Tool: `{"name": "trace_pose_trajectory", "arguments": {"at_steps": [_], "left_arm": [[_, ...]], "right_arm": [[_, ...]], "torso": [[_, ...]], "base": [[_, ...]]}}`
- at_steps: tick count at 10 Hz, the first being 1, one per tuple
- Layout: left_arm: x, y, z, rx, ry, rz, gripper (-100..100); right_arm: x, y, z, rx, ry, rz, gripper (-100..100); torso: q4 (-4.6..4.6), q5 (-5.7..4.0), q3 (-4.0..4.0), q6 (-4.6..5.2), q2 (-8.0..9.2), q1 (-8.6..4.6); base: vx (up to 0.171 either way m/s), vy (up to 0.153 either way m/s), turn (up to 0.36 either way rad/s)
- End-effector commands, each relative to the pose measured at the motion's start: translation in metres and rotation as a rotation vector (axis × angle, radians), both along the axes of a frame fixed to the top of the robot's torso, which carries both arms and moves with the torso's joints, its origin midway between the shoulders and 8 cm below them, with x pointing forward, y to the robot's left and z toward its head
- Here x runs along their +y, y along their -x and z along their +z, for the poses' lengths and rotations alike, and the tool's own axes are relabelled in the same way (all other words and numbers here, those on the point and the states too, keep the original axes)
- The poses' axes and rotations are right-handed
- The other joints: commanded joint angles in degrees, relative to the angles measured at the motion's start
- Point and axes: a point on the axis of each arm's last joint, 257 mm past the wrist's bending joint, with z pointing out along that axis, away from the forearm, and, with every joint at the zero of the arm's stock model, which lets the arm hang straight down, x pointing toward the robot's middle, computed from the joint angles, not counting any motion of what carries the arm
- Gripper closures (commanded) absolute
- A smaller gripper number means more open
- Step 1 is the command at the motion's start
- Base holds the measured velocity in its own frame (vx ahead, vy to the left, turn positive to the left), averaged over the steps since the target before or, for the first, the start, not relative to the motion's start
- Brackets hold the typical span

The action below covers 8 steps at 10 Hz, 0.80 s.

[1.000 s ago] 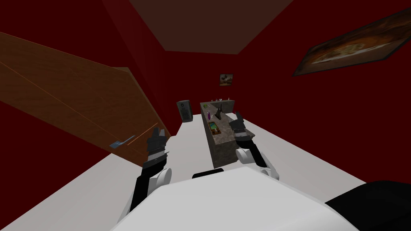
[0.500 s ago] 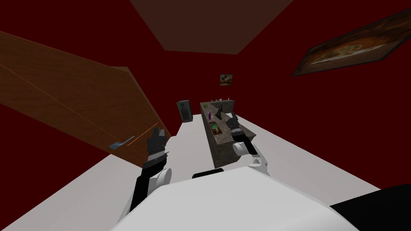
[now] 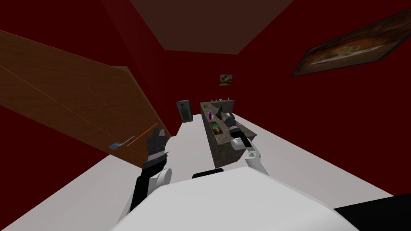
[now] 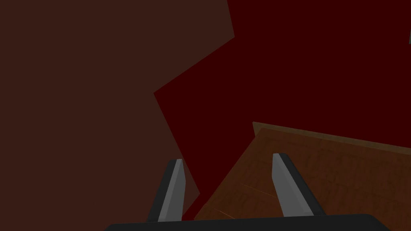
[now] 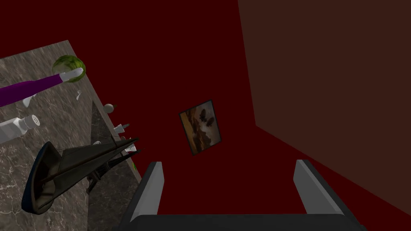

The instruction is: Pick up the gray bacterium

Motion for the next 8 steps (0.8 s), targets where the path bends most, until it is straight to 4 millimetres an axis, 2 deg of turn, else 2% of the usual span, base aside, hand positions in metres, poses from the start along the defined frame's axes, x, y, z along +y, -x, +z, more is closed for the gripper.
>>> {"name": "trace_pose_trajectory", "arguments": {"at_steps": [1,3,4,5,6,7,8], "left_arm": [[0.0,0.0,0.0,0.0,0.0,0.0,0],[0.0,0.0,0.0,0.0,0.0,0.0,0],[0.0,0.0,0.0,0.0,0.0,0.0,0],[0.0,0.0,0.0,0.0,0.0,0.0,0],[0.0,0.0,0.0,0.0,0.0,0.0,0],[0.0,0.0,0.0,0.0,0.0,0.0,0],[0.0,0.0,0.0,0.0,0.0,0.0,0]], "right_arm": [[-0.001,-0.019,-0.011,0.048,-0.043,0.019,-100],[-0.001,-0.038,-0.016,0.08,-0.085,0.039,-100],[-0.003,-0.051,-0.026,0.121,-0.13,0.053,-100],[-0.001,-0.056,-0.024,0.121,-0.13,0.057,-100],[-0.002,-0.071,-0.034,0.165,-0.179,0.073,-100],[-0.001,-0.073,-0.033,0.164,-0.179,0.075,-100],[-0.001,-0.085,-0.039,0.199,-0.228,0.094,-100]], "torso": [[0.0,0.0,0.0,0.0,0.0,0.0],[-0.01,0.01,-0.01,0.0,-0.02,0.05],[0.0,0.01,-0.01,0.0,-0.01,0.04],[0.0,0.01,0.0,0.0,0.0,0.05],[0.0,0.01,0.0,0.0,0.0,0.02],[0.0,0.0,0.0,0.0,-0.01,0.0],[0.0,0.0,0.01,0.01,0.01,-0.01]], "base": [[0.007,0.032,-0.017],[0.005,0.036,-0.012],[0.0,0.035,-0.01],[0.002,0.027,-0.005],[0.003,0.026,-0.009],[0.002,0.019,-0.004],[0.0,0.02,-0.007]]}}
